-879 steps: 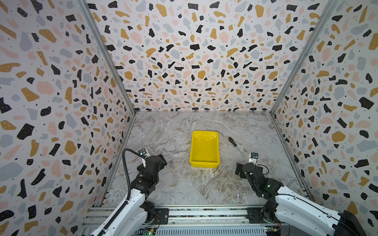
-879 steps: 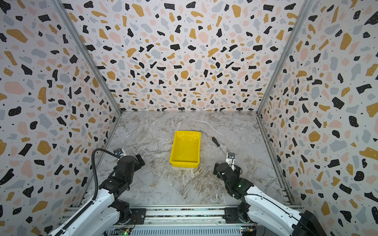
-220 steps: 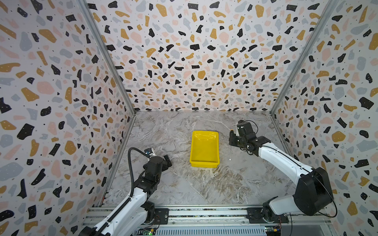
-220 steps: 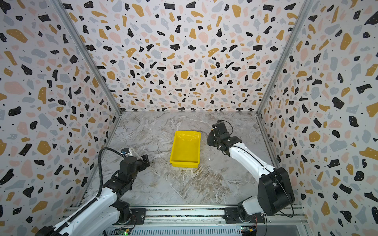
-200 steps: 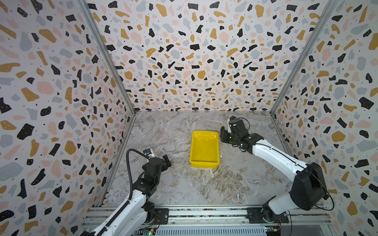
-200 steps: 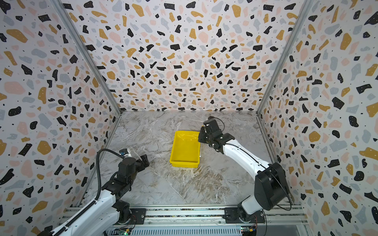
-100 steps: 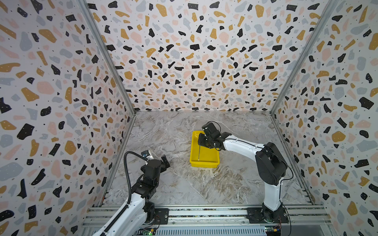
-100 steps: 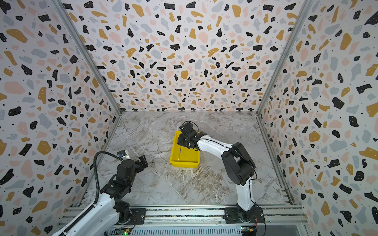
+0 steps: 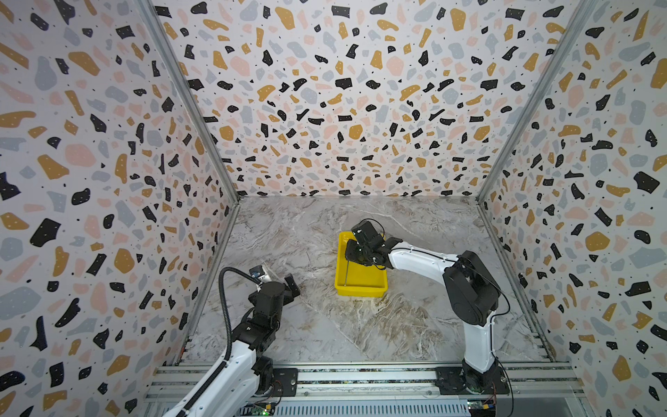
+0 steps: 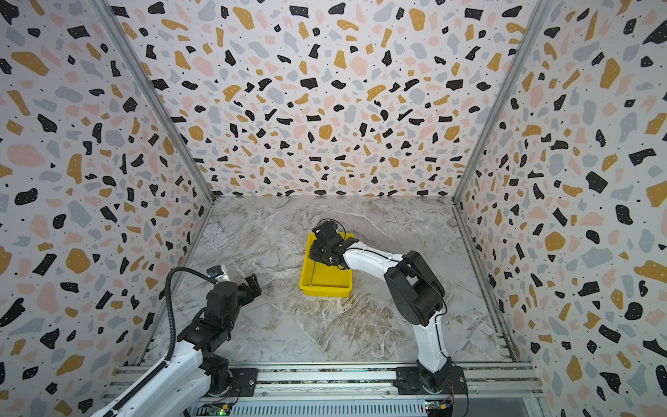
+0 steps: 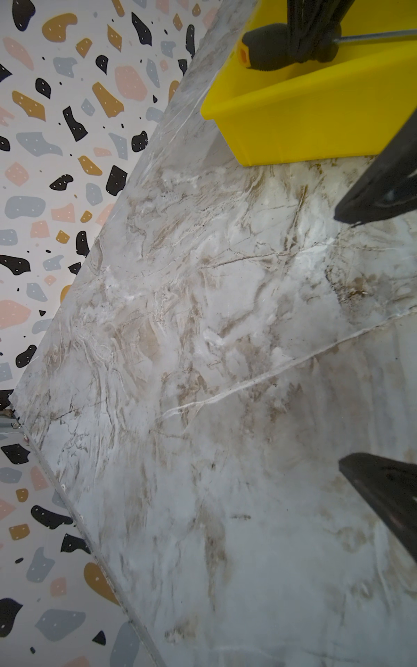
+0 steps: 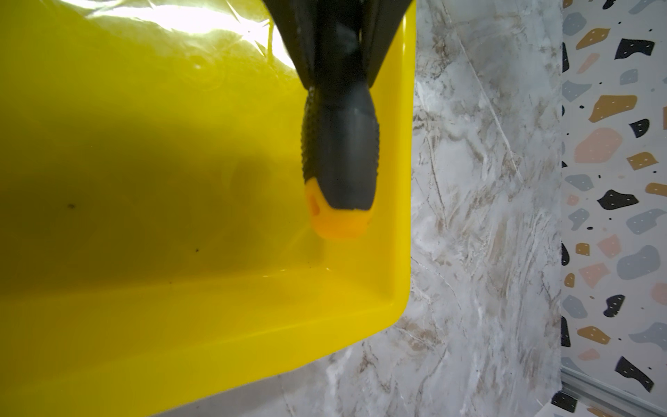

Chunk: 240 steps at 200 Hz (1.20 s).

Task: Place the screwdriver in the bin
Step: 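Carry the screwdriver with the right gripper over the yellow bin and lower it, then open the right gripper to release the screwdriver into the bin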

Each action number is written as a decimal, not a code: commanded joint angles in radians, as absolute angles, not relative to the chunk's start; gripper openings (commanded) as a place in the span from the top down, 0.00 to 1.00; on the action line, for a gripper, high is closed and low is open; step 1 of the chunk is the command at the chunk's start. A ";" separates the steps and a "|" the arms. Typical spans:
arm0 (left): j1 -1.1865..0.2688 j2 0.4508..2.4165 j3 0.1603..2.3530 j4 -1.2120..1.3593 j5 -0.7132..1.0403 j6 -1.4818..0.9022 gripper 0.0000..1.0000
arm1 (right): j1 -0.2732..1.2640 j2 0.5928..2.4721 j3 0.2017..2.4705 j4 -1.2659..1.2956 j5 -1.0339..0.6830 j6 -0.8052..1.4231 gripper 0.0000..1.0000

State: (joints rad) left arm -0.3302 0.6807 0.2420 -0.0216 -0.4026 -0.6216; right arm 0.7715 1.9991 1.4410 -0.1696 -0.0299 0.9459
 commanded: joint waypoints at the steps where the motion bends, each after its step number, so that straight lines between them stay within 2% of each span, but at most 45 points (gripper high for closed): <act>1: -0.333 0.672 0.242 -0.009 -0.411 -0.624 0.00 | 0.770 2.015 1.472 -0.180 -0.018 0.946 0.87; 63: -0.332 0.675 0.242 -0.006 -0.413 -0.624 0.00 | 0.772 2.085 1.536 -0.232 -0.013 0.904 0.82; 112: -0.333 0.676 0.243 -0.008 -0.416 -0.624 0.00 | 0.775 2.061 1.552 -0.259 0.005 0.877 0.53; 140: -0.333 0.675 0.242 -0.011 -0.417 -0.626 0.00 | 0.775 2.002 1.553 -0.294 0.033 0.850 0.50; 167: -0.333 0.678 0.244 -0.009 -0.414 -0.626 0.00 | 0.773 1.870 1.518 -0.327 0.101 0.776 0.48; 193: -0.332 0.686 0.245 -0.005 -0.409 -0.624 0.00 | 0.766 1.676 1.383 -0.302 0.220 0.633 0.41; 230: -0.332 0.690 0.245 -0.005 -0.409 -0.626 0.00 | 0.764 1.354 0.936 -0.107 0.577 0.407 0.10; 240: -0.332 0.690 0.245 -0.004 -0.408 -0.626 0.00 | 0.765 1.270 0.797 -0.046 0.633 0.364 0.06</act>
State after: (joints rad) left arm -0.3302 0.6914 0.2420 -0.0216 -0.4026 -0.6220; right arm 0.7681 1.3754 1.0546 -0.1406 0.3813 0.5537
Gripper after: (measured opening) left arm 0.997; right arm 0.908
